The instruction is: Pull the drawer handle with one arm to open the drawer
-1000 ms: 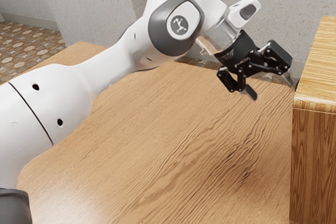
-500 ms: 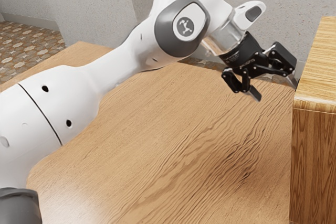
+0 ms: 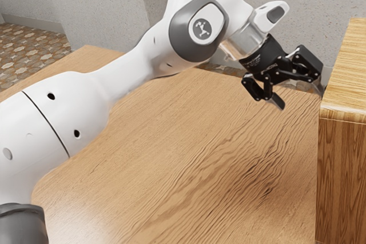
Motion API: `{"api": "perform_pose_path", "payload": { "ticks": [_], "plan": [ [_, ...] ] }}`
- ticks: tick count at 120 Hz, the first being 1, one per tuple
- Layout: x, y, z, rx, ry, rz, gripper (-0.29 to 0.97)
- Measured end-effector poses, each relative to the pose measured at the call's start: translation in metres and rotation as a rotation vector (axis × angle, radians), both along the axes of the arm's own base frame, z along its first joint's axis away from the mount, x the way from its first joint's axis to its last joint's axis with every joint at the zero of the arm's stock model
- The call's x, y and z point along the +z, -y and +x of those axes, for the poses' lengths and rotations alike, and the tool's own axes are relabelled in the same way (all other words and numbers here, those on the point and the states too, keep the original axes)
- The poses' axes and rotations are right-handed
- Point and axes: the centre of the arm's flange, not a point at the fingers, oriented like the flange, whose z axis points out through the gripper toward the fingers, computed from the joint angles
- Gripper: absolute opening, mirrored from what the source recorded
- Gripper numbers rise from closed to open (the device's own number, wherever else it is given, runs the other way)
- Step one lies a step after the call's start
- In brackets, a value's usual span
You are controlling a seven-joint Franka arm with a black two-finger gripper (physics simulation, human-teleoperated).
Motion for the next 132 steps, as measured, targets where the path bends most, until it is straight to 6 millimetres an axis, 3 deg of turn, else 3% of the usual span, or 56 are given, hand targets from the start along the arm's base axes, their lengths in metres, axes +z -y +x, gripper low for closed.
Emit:
{"api": "perform_pose_path", "payload": {
  "ticks": [37, 86, 132],
  "plan": [
    [-0.013, 0.001, 0.005, 0.000, -0.018, 0.007, 0.68],
    [-0.012, 0.008, 0.003, -0.012, -0.017, -0.001, 0.68],
    [-0.019, -0.001, 0.007, 0.003, -0.027, 0.000, 0.68]
  ]
}}
